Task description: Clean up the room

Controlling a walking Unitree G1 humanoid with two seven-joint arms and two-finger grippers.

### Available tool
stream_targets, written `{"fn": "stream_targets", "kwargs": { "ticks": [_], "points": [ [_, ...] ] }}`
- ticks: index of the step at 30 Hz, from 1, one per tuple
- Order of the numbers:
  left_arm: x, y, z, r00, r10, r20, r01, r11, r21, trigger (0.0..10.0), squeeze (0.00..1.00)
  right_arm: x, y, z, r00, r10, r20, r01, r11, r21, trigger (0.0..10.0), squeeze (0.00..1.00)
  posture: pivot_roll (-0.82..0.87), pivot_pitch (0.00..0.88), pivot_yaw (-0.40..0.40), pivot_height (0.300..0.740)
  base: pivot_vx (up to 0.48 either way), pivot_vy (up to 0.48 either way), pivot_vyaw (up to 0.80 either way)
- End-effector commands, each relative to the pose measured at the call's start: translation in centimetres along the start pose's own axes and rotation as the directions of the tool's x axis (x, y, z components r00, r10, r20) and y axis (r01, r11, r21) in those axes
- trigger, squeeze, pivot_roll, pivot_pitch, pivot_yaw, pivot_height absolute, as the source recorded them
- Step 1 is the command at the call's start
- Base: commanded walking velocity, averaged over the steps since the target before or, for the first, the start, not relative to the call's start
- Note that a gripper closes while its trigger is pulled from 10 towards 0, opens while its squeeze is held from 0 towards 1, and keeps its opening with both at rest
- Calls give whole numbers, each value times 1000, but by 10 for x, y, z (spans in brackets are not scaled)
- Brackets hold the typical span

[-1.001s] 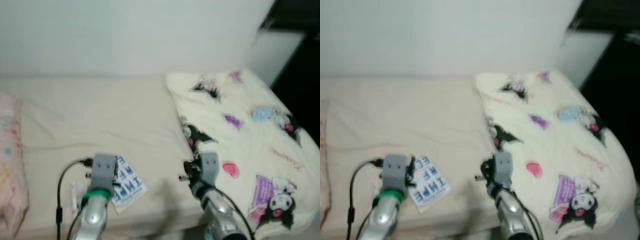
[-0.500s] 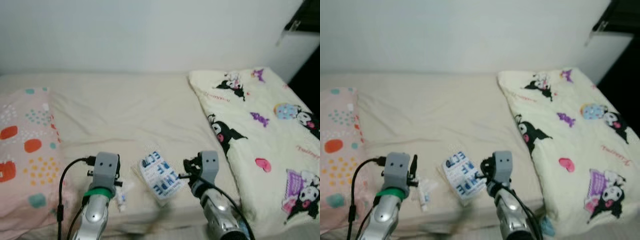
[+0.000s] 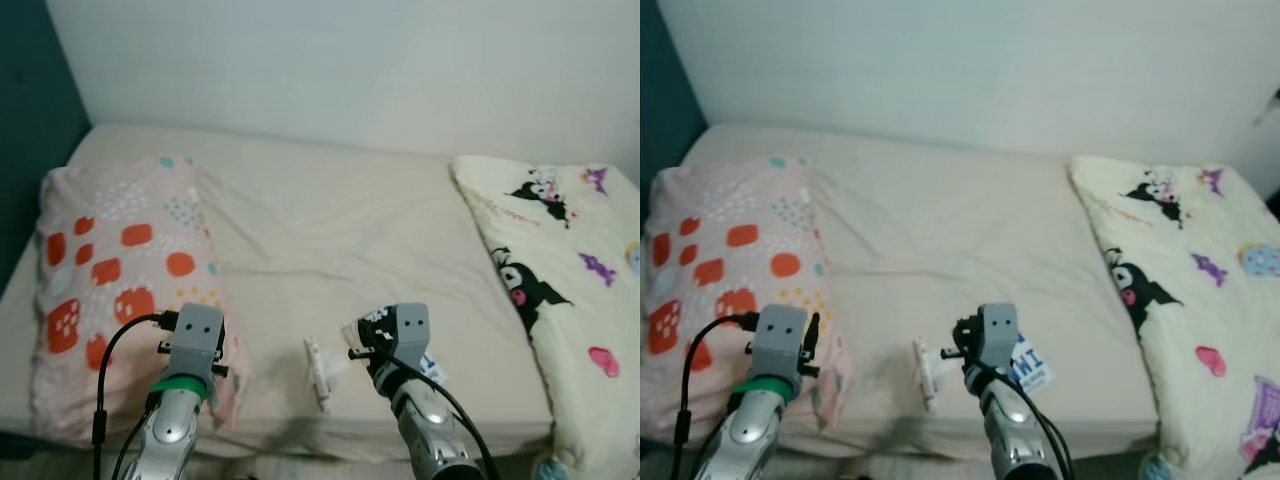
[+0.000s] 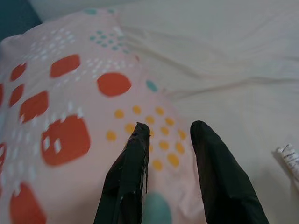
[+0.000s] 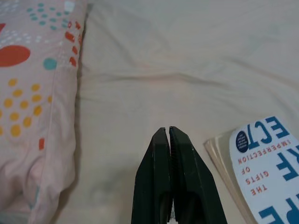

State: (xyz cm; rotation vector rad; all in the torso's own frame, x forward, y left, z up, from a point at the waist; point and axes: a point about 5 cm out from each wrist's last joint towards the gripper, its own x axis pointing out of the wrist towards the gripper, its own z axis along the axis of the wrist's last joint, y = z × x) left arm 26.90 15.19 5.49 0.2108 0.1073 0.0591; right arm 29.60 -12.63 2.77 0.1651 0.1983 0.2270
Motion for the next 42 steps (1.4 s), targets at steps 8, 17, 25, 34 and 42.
{"fn": "stream_targets", "kwargs": {
  "ticks": [8, 17, 25, 34, 42],
  "points": [
    [-5, -6, -10, 998, -11, -64, 11, 1000, -8, 10000, 0, -6, -10, -7, 999, -36, -27, 36, 999, 6, 10000, 0, 49, 66, -27, 740, 0, -60, 0],
    [-6, -8, -12, 996, -33, -83, 31, 999, -20, 10000, 0, -5, -9, -7, 999, -39, -37, 39, 999, 11, 10000, 0, 50, 67, -29, 740, 0, 0, 0],
    [-5, -7, -13, 995, -20, -95, 17, 999, -34, 10000, 0, -4, -10, -7, 998, -32, -53, 32, 999, -10, 10000, 0, 47, 67, -33, 740, 0, 0, 0],
    [-4, -6, -14, 994, 1, -105, -4, 1000, -28, 10000, 0, -2, -7, -5, 999, -6, -54, 2, 997, -71, 10000, 0, 44, 67, -37, 740, 0, -320, 472],
    [-3, 0, -18, 985, 47, -166, -62, 994, -88, 10000, 0, -3, -8, -7, 998, -18, -63, 16, 999, -28, 10000, 0, 41, 66, -37, 740, 0, -240, 202]
  ]
}}
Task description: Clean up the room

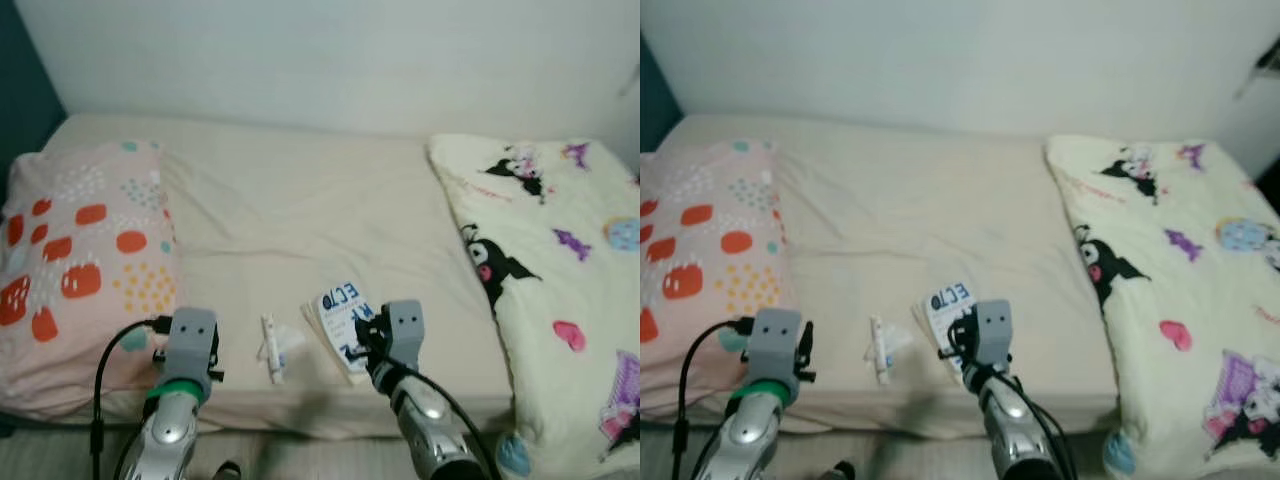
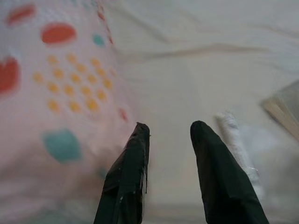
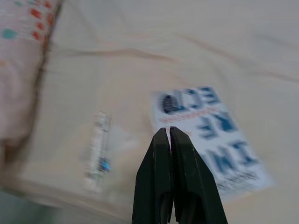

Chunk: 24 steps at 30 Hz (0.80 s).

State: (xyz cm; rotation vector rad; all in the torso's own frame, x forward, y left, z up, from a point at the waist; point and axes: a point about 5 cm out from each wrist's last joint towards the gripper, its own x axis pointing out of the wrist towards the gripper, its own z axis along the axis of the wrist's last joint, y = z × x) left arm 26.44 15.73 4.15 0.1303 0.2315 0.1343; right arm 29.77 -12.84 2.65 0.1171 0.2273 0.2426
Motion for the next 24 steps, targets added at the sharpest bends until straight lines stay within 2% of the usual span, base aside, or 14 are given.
{"fn": "stream_targets", "kwargs": {
  "ticks": [1, 7, 8, 24],
  "points": [
    [1, -2, -4, 999, 0, -36, 0, 1000, -12, 10000, 0, -4, -6, -7, 999, -24, -30, 25, 1000, 18, 10000, 0, 41, 66, -37, 740, 0, 480, 0],
    [1, -1, -5, 999, 6, -36, -6, 1000, -10, 10000, 0, -5, -6, -8, 999, -27, -34, 27, 999, 17, 10000, 0, 40, 68, -37, 740, 0, 480, 0],
    [0, 0, -4, 1000, 5, -14, -5, 1000, 26, 10000, 0, -5, -6, -8, 999, -27, -34, 27, 999, 18, 10000, 0, 41, 68, -36, 740, 0, 0, 0],
    [2, 2, -4, 1000, 5, -28, -5, 999, 34, 10000, 0, -5, -9, -7, 998, -51, -34, 52, 999, 14, 10000, 0, 37, 66, -30, 740, 0, 0, 0]
  ]
}}
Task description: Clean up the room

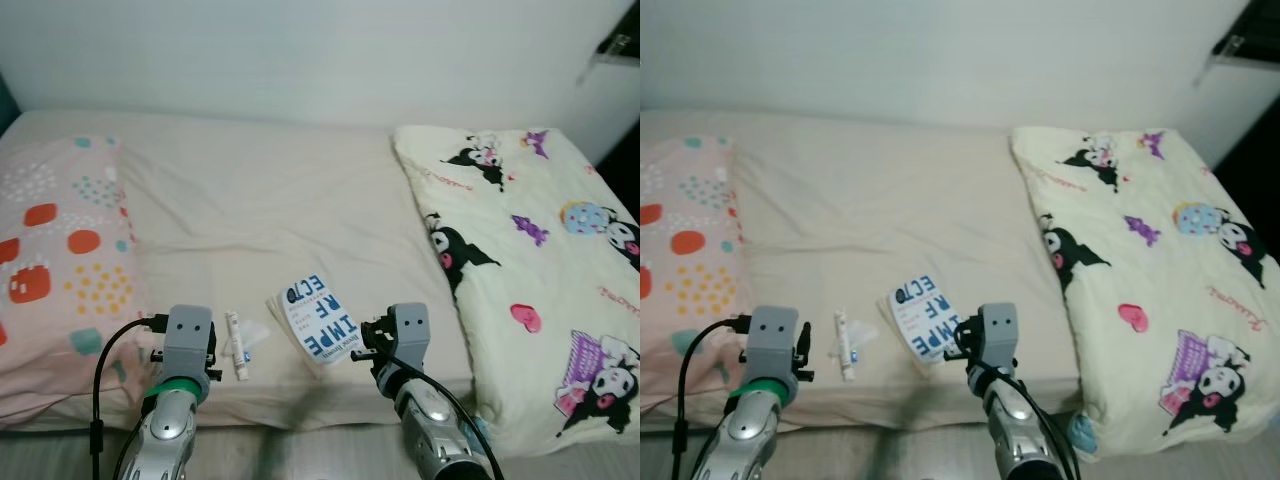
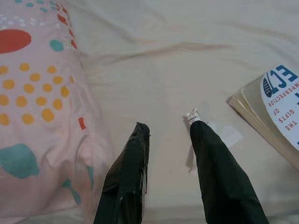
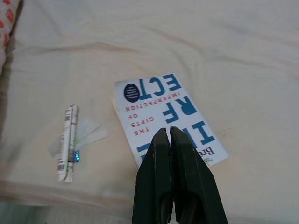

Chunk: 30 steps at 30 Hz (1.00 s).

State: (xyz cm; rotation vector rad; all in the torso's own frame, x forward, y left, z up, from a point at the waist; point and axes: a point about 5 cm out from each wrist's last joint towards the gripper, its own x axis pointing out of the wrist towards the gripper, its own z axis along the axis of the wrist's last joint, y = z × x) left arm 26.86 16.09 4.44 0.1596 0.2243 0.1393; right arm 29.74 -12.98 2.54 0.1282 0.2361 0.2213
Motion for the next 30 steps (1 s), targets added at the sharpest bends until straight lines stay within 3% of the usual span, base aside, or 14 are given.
{"fn": "stream_targets", "kwargs": {
  "ticks": [1, 7, 30],
  "points": [
    [-2, -2, -8, 999, -5, -36, 5, 1000, 7, 10000, 0, -4, -8, -6, 999, -39, -27, 38, 999, -2, 10000, 0, 37, 66, -30, 740, 0, 0, 0],
    [-4, -8, -1, 999, -45, 31, 45, 999, 7, 10000, 0, -5, -12, -7, 998, -62, -32, 61, 998, -5, 10000, 0, 38, 66, -31, 740, 0, 236, 0],
    [-3, -7, -3, 999, -34, 15, 34, 999, 14, 10000, 0, -5, -12, -8, 997, -63, -39, 64, 998, 11, 10000, 0, 39, 53, -29, 740, 0, 0, 0]
  ]
}}
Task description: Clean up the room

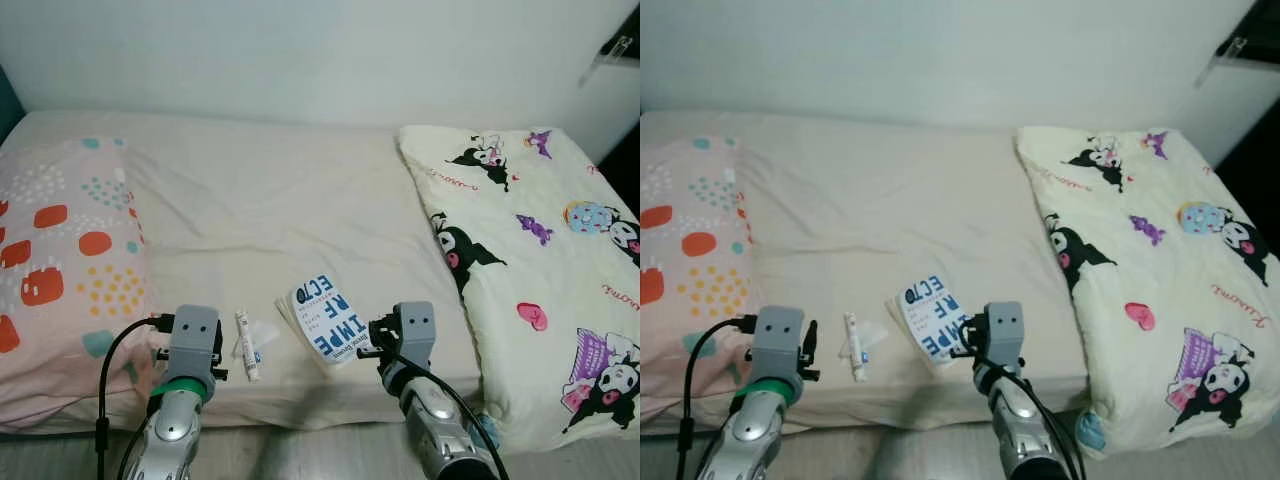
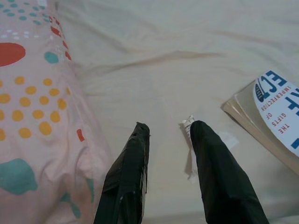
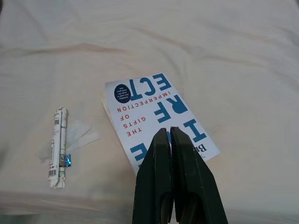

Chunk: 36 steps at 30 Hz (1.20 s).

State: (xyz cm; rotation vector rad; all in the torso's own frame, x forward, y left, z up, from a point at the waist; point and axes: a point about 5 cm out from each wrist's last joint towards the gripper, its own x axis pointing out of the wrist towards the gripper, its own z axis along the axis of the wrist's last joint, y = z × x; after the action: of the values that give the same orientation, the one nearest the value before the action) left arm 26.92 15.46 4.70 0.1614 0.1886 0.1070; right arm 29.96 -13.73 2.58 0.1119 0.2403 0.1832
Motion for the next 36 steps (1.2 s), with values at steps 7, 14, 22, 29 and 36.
{"fn": "stream_targets", "kwargs": {
  "ticks": [7, 14, 22, 29, 36],
  "points": [
    [-2, -3, -8, 999, -17, -34, 17, 1000, 4, 10000, 0, -4, -5, -11, 998, -37, -47, 38, 999, 19, 10000, 0, 39, 40, -26, 740, 0, 267, 0],
    [-5, -4, -9, 999, -28, -29, 29, 999, 30, 10000, 0, -4, -2, -11, 999, -18, -50, 20, 999, 37, 10000, 0, 42, 30, -24, 740, 0, 69, 0],
    [-5, -2, -9, 999, -32, -28, 32, 999, 34, 10000, 0, -3, 1, -12, 999, -5, -54, 8, 998, 61, 10000, 0, 46, 23, -19, 740, 0, 0, 0],
    [-5, -1, -9, 999, -40, -31, 41, 998, 44, 10000, 0, -3, 1, -12, 999, -2, -53, 5, 999, 54, 10000, 0, 46, 26, -20, 740, 0, 0, 0],
    [0, -1, -9, 998, -35, -51, 38, 998, 44, 10000, 0, -1, 1, -9, 999, -14, -43, 17, 998, 61, 10000, 0, 50, 49, -22, 740, 0, 0, 0]
  ]
}}
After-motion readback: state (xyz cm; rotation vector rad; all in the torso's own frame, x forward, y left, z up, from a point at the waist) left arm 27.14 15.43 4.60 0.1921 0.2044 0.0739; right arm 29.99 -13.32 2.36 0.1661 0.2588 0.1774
